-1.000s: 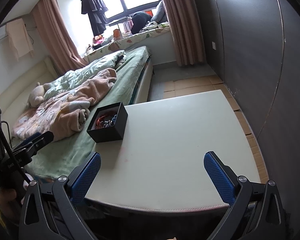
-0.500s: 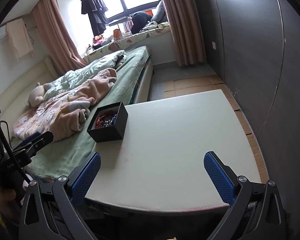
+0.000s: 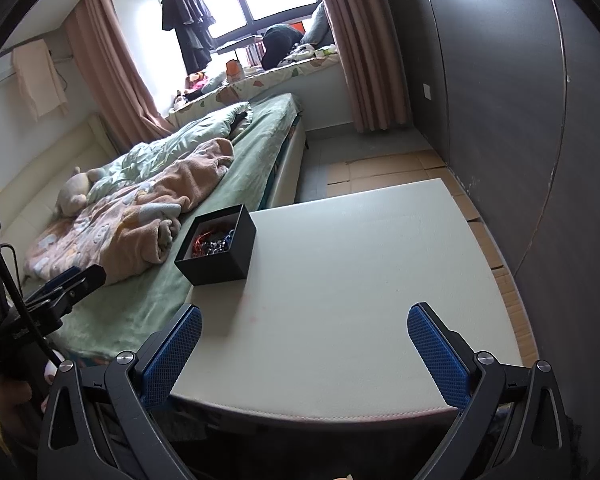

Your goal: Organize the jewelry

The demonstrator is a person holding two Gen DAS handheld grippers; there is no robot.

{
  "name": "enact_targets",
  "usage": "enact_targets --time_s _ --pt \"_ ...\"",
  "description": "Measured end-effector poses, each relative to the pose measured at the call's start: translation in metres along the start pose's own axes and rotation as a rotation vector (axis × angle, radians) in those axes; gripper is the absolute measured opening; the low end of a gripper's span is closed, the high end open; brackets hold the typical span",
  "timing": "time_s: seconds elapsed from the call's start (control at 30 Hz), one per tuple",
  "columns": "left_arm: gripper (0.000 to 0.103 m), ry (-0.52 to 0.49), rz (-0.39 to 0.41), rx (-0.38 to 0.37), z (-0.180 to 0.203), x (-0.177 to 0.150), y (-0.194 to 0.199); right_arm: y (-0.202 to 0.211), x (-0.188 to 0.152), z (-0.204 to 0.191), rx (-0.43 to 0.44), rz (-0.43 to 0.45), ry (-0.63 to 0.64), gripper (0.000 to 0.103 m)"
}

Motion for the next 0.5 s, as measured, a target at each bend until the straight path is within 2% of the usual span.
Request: enact_targets --time_s 0.5 --pt "0.103 -0.014 -0.002 -0.001 0.0046 0.0009 -0.0008 -0.0019 -0.0024 0.0001 -0.007 -0.009 -0.001 0.103"
Point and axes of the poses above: each gripper's, at about its wrist camera, not at the fingertips, and y roughly against the way its jaws point, z to its right, x to its top, the point moved 3 cm from there along -y, roughly the way its jaws point, and after that the axes turned 2 degrees about -y, right-handed, at the moved point
